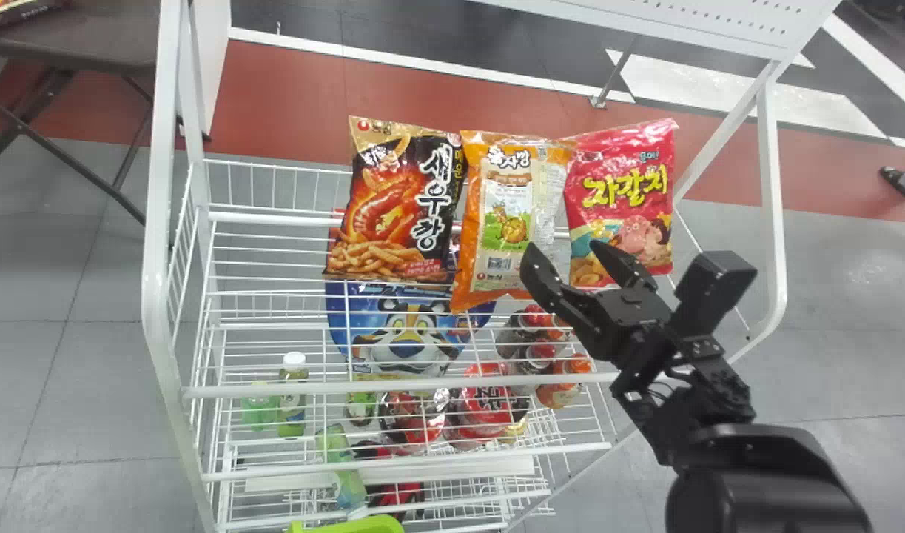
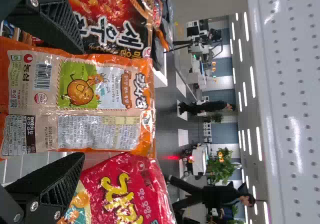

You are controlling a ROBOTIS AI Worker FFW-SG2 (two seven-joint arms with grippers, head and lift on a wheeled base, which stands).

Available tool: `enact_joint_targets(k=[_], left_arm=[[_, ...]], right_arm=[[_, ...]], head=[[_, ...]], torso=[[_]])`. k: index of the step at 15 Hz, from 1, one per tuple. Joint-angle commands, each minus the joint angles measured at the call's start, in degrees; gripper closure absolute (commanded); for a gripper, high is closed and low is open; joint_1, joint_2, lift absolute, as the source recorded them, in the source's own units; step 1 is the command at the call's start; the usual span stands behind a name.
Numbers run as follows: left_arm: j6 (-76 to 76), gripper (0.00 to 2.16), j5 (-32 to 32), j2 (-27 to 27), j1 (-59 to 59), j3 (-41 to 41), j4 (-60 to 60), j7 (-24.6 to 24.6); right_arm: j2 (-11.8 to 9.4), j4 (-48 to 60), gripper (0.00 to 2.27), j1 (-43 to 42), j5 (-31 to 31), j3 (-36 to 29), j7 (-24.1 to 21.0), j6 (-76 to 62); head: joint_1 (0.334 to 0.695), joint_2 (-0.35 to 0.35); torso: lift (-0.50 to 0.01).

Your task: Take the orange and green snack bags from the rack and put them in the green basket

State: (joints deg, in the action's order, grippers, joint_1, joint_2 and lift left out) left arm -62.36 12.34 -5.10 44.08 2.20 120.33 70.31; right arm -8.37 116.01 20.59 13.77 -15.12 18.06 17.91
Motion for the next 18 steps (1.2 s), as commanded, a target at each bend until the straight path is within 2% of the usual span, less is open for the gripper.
enact_joint_targets(k=[1,11,12,14,15,16,18], left_arm=[[0.0,2.15,-0.04,0.0,0.04,0.0,-0.09,0.0],[0.88,2.15,0.67,0.17,1.01,-2.81,-0.62,1.23],[0.88,2.15,0.67,0.26,0.92,-2.72,-0.62,1.23],[0.88,2.15,0.67,0.26,0.48,-2.55,-0.8,1.05],[0.88,2.15,0.67,0.26,0.3,-2.46,-0.97,0.97],[0.88,2.15,0.67,0.26,0.3,-2.37,-0.97,0.97],[0.88,2.15,0.67,0.35,0.3,-2.46,-0.88,1.14]], right_arm=[[0.02,-3.42,0.09,-3.36,-1.64,1.85,-0.13,-0.19],[0.02,-17.75,0.12,-15.14,-8.67,7.39,-3.56,-1.25],[0.02,-18.36,0.38,-15.4,-8.67,7.39,-3.56,-1.42],[0.02,-18.28,1.63,-14.96,-8.67,7.39,-3.65,-2.3],[-0.07,-17.66,1.88,-14.35,-8.67,7.39,-3.65,-3.18],[-0.07,-16.69,2.03,-13.64,-8.67,7.3,-3.65,-4.06],[0.02,-15.29,2.13,-12.68,-8.58,7.3,-4.44,-5.64]], head=[[0.695,-0.35],[0.695,-0.35],[0.695,-0.35],[0.695,-0.35],[0.695,-0.35],[0.695,-0.35],[0.695,-0.35]], torso=[[0.0],[0.0],[0.0],[0.0],[0.0],[0.0],[0.0]])
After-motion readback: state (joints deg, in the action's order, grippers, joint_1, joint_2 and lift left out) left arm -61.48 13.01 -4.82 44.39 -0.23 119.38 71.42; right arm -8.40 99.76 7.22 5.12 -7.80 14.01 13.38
